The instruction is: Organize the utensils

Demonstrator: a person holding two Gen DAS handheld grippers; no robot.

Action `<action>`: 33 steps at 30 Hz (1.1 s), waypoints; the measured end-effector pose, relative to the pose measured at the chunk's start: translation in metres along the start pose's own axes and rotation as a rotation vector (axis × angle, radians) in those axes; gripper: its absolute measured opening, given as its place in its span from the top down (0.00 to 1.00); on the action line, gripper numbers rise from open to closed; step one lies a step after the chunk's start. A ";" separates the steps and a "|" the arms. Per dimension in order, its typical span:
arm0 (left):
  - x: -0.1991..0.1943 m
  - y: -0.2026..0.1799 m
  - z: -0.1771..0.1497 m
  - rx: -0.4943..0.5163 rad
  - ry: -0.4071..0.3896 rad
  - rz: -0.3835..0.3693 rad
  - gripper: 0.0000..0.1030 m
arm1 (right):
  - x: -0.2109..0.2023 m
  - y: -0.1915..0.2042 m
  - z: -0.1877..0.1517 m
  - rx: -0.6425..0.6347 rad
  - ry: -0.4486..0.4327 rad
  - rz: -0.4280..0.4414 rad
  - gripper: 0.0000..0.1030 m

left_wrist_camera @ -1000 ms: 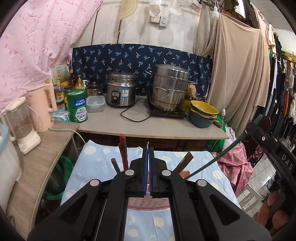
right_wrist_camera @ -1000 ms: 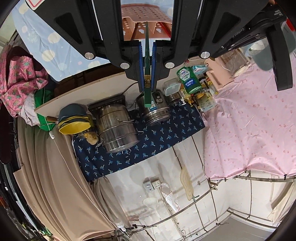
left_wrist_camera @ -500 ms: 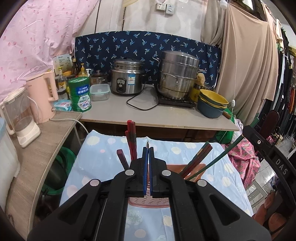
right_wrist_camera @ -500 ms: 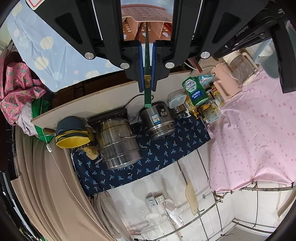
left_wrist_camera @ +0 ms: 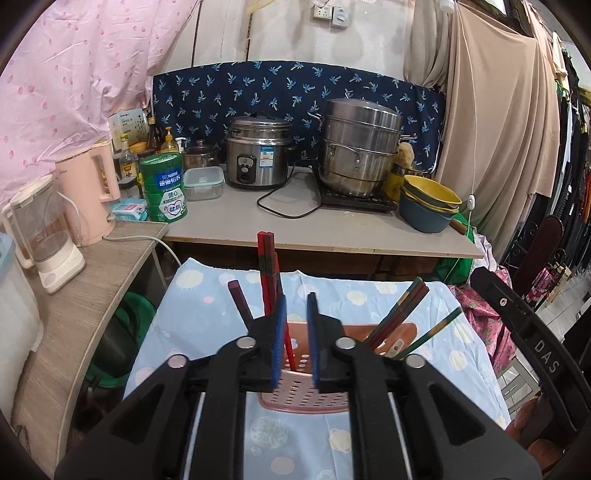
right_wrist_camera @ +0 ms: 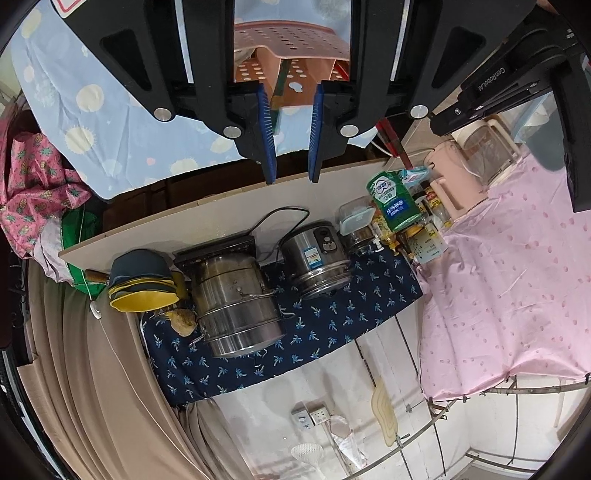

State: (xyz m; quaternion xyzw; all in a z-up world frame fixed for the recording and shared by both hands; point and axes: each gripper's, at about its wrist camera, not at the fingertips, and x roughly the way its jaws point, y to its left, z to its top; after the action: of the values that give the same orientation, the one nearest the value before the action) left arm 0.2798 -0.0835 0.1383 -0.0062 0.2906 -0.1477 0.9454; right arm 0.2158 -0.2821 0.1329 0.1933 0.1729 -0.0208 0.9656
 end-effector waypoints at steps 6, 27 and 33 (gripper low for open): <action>-0.006 -0.003 -0.002 0.002 -0.001 0.006 0.82 | -0.005 0.001 -0.005 -0.009 0.011 -0.002 0.81; -0.035 -0.012 -0.049 0.010 0.052 -0.013 0.66 | -0.050 -0.002 -0.051 0.008 0.092 -0.016 0.64; -0.042 -0.010 -0.064 0.002 0.074 -0.015 0.66 | -0.062 -0.006 -0.066 0.003 0.127 -0.040 0.62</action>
State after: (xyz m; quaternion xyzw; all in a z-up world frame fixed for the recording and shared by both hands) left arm 0.2085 -0.0768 0.1093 -0.0022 0.3254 -0.1552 0.9328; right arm 0.1353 -0.2637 0.0947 0.1919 0.2375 -0.0279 0.9518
